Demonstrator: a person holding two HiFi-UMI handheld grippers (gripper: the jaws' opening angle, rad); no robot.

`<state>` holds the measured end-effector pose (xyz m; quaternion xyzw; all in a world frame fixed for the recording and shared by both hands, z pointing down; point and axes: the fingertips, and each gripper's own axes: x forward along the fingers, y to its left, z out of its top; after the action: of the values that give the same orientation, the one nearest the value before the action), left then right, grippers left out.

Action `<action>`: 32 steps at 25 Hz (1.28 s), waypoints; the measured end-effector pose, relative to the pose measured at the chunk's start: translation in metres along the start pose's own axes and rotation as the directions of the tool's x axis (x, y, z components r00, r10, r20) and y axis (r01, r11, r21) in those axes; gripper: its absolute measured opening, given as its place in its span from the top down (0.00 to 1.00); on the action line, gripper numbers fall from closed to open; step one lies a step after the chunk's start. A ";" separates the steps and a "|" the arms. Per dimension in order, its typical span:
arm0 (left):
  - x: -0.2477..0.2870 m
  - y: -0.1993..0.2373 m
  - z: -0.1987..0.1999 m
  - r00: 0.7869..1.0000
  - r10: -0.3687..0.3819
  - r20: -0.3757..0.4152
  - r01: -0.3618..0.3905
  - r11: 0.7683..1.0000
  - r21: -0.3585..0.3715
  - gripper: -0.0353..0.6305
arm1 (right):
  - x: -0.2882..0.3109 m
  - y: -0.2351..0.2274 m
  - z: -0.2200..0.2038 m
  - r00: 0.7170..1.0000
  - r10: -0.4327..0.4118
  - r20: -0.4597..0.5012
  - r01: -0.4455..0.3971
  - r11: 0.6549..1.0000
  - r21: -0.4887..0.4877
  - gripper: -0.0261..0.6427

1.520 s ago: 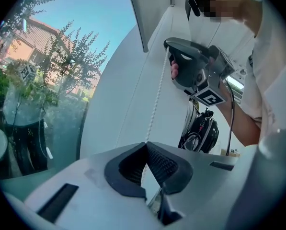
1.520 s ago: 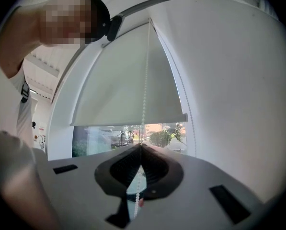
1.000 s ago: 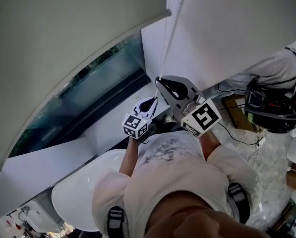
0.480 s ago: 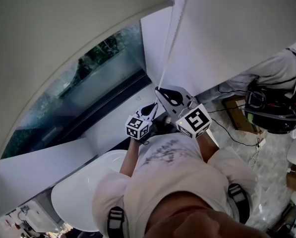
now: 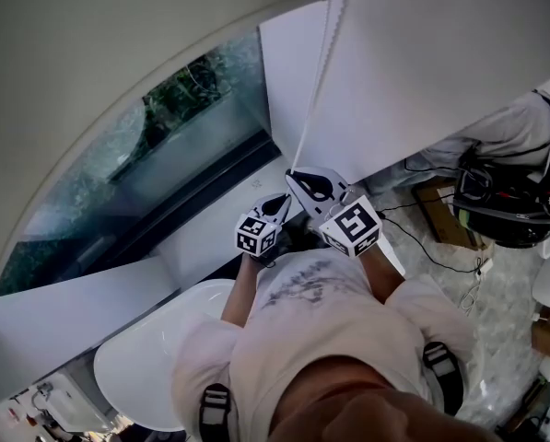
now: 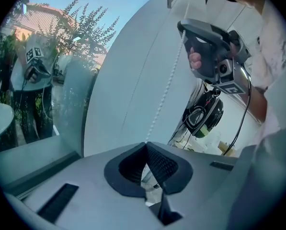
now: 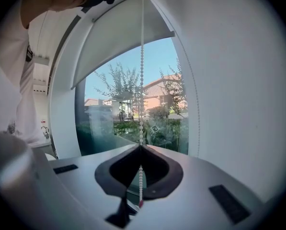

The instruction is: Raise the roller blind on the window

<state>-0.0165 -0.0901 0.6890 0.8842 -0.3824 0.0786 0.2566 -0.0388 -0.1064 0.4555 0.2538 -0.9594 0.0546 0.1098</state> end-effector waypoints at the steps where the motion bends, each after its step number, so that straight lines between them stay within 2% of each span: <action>1: 0.000 0.001 -0.002 1.000 0.002 -0.004 -0.002 1.000 -0.002 0.94 | 0.000 0.000 -0.002 1.000 0.001 -0.003 -0.001 1.000 0.004 0.87; 8: -0.007 -0.006 -0.002 1.000 0.003 -0.002 -0.003 1.000 0.030 0.94 | -0.003 0.002 -0.001 1.000 -0.001 -0.002 0.001 1.000 0.001 0.87; 14: -0.023 -0.015 0.029 0.999 0.003 0.052 -0.004 1.000 0.016 0.93 | -0.005 -0.009 -0.003 1.000 -0.001 0.000 0.001 1.000 -0.002 0.87; 18: -0.037 -0.032 0.072 0.994 -0.030 0.102 0.025 0.998 0.049 0.87 | -0.010 -0.014 -0.001 1.000 0.000 0.005 0.000 1.000 0.000 0.87; 24: -0.073 -0.056 0.162 0.977 -0.059 0.205 0.030 0.989 0.142 0.85 | -0.009 -0.014 -0.001 1.000 0.004 0.008 -0.004 1.000 -0.002 0.87; 32: -0.109 -0.105 0.272 0.936 -0.167 0.311 0.067 0.950 0.306 0.85 | -0.011 -0.012 -0.001 1.000 0.010 0.011 -0.010 1.000 -0.001 0.87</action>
<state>-0.0330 -0.0999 0.3782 0.9341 -0.3506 -0.0324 0.0598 -0.0234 -0.1118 0.4547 0.2494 -0.9613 0.0532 0.1044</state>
